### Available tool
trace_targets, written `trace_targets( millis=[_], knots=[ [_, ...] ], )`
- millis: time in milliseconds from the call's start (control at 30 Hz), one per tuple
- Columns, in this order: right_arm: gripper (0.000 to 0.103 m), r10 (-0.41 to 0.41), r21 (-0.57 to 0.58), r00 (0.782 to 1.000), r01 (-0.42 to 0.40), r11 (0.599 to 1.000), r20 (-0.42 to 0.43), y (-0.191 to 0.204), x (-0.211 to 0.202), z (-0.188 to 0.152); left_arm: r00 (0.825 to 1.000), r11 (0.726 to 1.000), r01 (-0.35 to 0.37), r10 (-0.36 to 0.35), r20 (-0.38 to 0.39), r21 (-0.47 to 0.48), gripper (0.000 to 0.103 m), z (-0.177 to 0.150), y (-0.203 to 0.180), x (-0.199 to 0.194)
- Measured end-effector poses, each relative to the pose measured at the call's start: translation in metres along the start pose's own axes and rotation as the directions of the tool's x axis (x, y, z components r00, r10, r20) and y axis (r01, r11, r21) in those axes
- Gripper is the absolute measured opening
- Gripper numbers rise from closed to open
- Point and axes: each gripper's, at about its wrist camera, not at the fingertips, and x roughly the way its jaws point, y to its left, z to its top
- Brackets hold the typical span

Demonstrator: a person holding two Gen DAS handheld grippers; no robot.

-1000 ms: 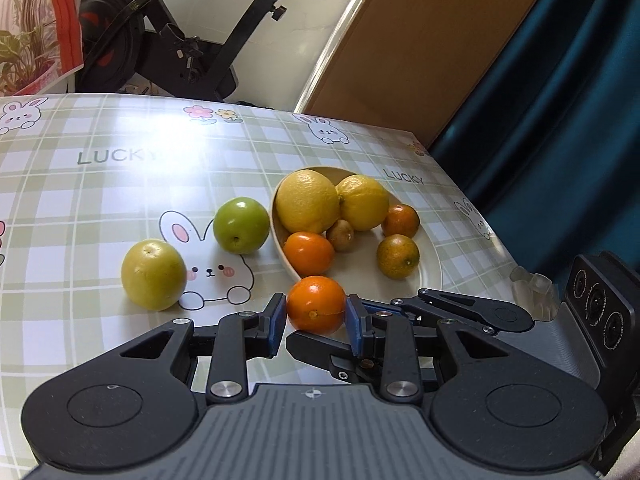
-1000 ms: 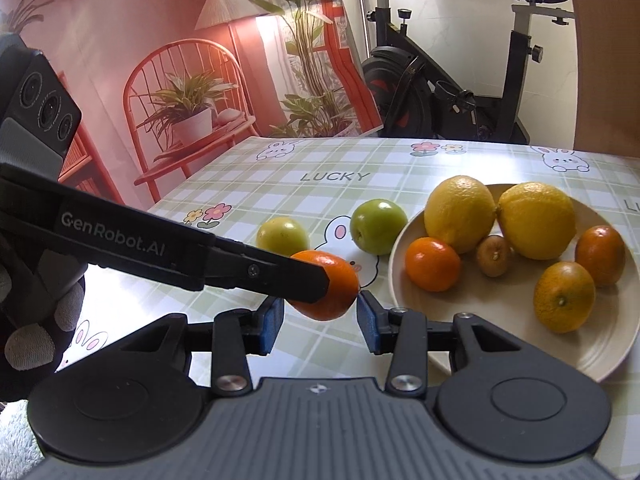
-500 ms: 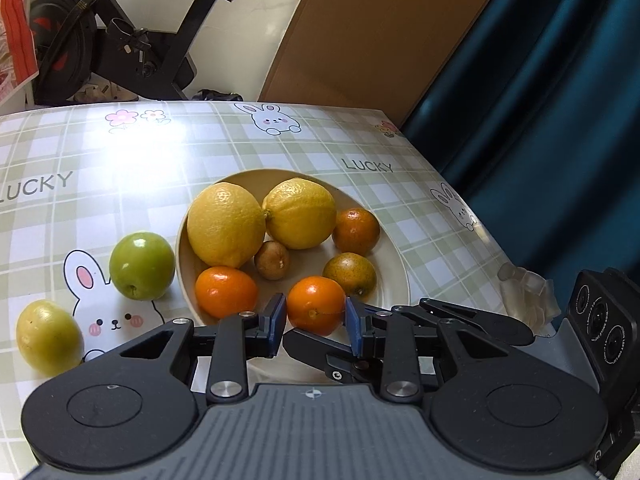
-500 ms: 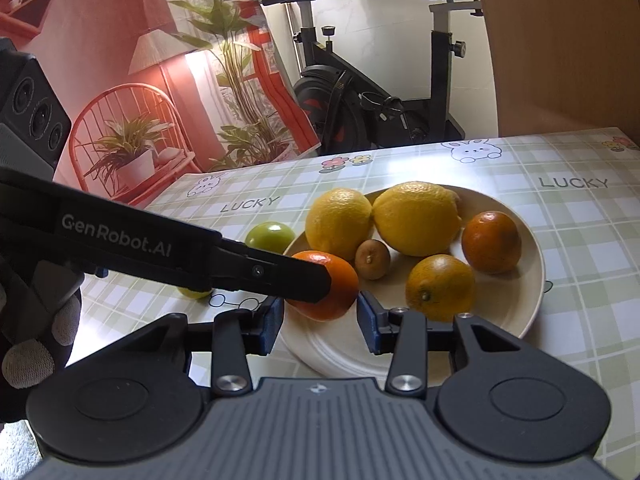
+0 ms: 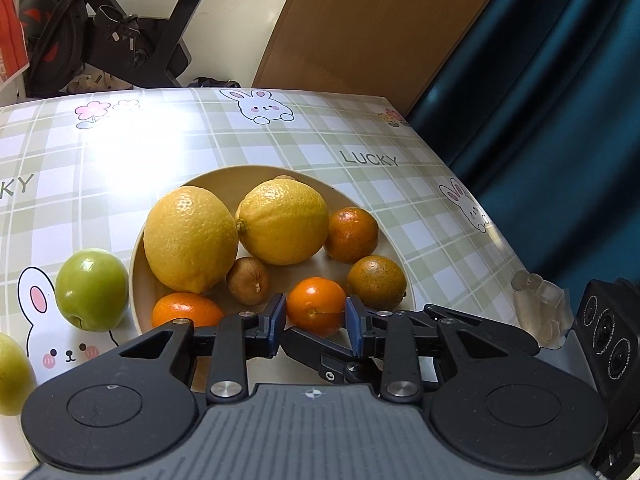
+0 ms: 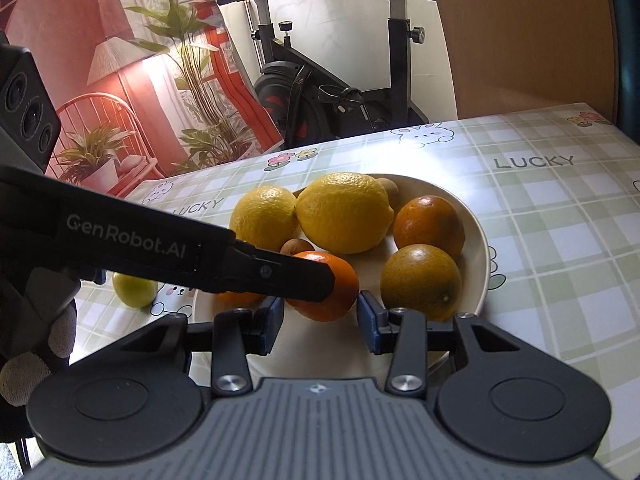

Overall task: Organize fruits
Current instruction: 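Lower the left tool onto the plate and open to release the orange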

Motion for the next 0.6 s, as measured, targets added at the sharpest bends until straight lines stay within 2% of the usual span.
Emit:
trace_targets(
  millis=[400, 600],
  knots=[
    [0.045, -0.038, 0.013, 0.999, 0.038, 0.999, 0.000, 0.000, 0.002, 0.001, 1.000, 1.000, -0.030, 0.030, 0.007, 0.000, 0.034, 0.006, -0.005, 0.006],
    [0.045, -0.060, 0.009, 0.998, 0.060, 0.998, 0.006, 0.005, -0.002, 0.001, 0.998, 0.999, -0.050, 0.051, 0.044, -0.021, 0.034, 0.011, -0.008, -0.002]
  ],
)
